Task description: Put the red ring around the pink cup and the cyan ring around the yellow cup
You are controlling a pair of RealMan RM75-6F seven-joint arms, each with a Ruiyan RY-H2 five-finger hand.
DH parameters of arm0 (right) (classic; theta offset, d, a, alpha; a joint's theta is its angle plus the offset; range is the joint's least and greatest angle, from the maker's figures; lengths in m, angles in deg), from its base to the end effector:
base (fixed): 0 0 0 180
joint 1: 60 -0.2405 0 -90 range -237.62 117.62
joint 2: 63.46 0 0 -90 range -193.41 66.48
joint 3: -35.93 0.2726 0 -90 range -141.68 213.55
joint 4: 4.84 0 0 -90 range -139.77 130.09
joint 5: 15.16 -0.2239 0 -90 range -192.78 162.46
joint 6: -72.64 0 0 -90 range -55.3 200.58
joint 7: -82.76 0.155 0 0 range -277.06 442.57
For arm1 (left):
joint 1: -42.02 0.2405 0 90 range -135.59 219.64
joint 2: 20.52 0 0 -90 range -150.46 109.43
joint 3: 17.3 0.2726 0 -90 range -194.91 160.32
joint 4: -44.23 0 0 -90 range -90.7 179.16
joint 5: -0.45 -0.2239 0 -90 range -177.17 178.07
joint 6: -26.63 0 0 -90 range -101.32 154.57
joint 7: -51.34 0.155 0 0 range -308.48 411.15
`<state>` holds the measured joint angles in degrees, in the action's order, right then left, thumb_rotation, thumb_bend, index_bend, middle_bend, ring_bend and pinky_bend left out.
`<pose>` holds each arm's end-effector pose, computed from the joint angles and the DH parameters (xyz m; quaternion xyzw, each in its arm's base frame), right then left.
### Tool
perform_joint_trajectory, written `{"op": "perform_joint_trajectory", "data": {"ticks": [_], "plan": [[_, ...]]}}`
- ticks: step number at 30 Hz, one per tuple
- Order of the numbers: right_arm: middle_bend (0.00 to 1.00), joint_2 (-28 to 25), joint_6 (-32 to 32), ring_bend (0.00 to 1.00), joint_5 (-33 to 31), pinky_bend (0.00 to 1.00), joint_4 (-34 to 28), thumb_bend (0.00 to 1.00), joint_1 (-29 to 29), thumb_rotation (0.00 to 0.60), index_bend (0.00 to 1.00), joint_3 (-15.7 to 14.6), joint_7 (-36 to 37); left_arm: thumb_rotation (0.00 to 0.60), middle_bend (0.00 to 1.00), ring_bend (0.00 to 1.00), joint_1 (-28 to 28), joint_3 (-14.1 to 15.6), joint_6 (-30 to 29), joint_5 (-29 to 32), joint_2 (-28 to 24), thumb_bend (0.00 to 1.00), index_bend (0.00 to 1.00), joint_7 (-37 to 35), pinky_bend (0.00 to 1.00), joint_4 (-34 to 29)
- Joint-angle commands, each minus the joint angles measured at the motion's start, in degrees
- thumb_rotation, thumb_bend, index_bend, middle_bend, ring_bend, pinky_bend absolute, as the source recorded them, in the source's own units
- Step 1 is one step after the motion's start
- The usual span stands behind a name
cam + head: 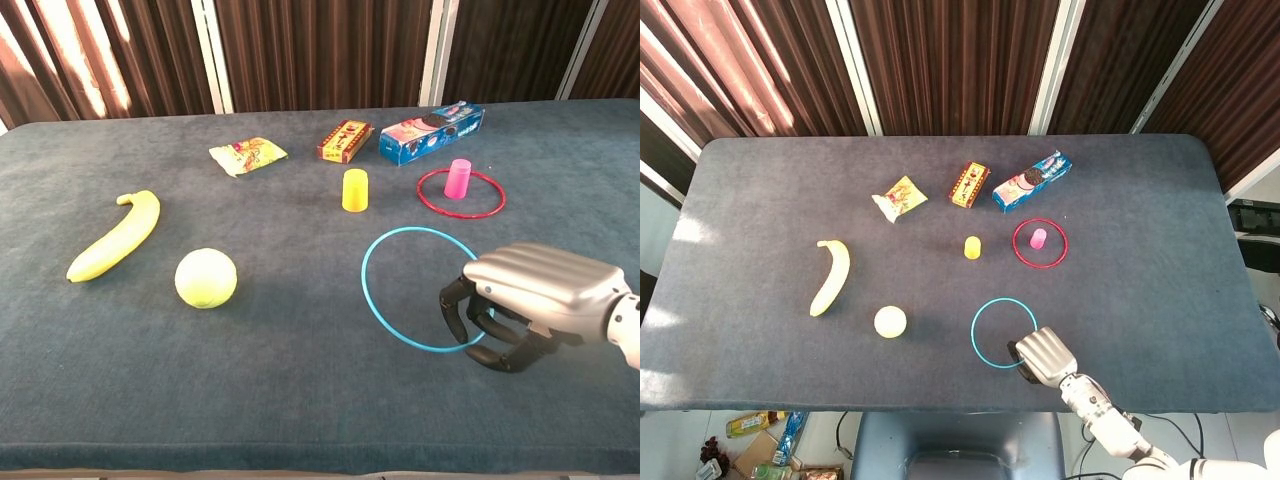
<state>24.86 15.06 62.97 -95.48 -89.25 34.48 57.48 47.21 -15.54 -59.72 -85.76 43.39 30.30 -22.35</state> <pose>-0.2074 -0.2540 -0.0611 0.8093 -0.3490 0.3025 0.3629 -0.4429 0.1082 0.2122 -0.5747 -0.4231 -0.2978 0.6340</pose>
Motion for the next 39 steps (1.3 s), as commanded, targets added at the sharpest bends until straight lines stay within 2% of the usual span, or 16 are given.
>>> {"op": "perform_joint_trajectory", "data": {"ticks": [1,6,11,14,21,30,39], "plan": [[0.94,0.28,-0.53,1.0,-0.6,1.0,0.42,0.53,-0.39,0.6,0.77,1.46,0.46,0.6,0.0,0.0,0.01,0.03,-0.02,-0.03,-0.01,0.41,0.06,0.01,0.15,-0.02],[0.94,1.18,-1.52,1.0,-1.46,1.0,1.63,0.53,-1.38,0.6,0.77,4.45,0.61,0.6,0.0,0.0,-0.03,0.08,0.06,-0.09,-0.02,0.41,0.07,0.15,0.15,-0.1],[0.94,3.01,-2.37,1.0,-3.08,1.0,4.26,0.53,-3.22,0.6,0.78,8.77,0.81,0.6,0.0,0.0,-0.04,0.1,0.1,-0.1,-0.04,0.41,0.07,0.22,0.15,-0.15],[0.94,4.2,-1.31,1.0,-5.17,1.0,6.39,0.53,-5.11,0.6,0.78,11.49,0.69,0.6,0.0,0.0,-0.04,0.1,0.16,-0.03,-0.07,0.41,0.06,0.25,0.15,-0.16],[0.94,9.1,4.44,1.0,-11.96,1.0,15.83,0.53,-11.25,0.6,0.78,16.5,-0.97,0.6,0.0,0.0,-0.02,0.14,0.05,-0.13,-0.09,0.41,0.07,0.39,0.15,-0.26],[0.94,15.62,10.82,1.0,-16.76,1.0,27.27,0.53,-17.46,0.6,0.78,19.06,1.7,0.6,0.0,0.0,0.01,0.14,0.26,0.07,-0.1,0.41,0.07,0.12,0.15,-0.1],[0.94,18.88,14.14,1.0,-18.43,1.0,33.72,0.53,-20.21,0.6,0.76,19.7,5.03,0.6,0.0,0.0,0.1,0.06,0.68,0.52,0.05,0.41,0.06,-0.8,0.15,0.6]]}}
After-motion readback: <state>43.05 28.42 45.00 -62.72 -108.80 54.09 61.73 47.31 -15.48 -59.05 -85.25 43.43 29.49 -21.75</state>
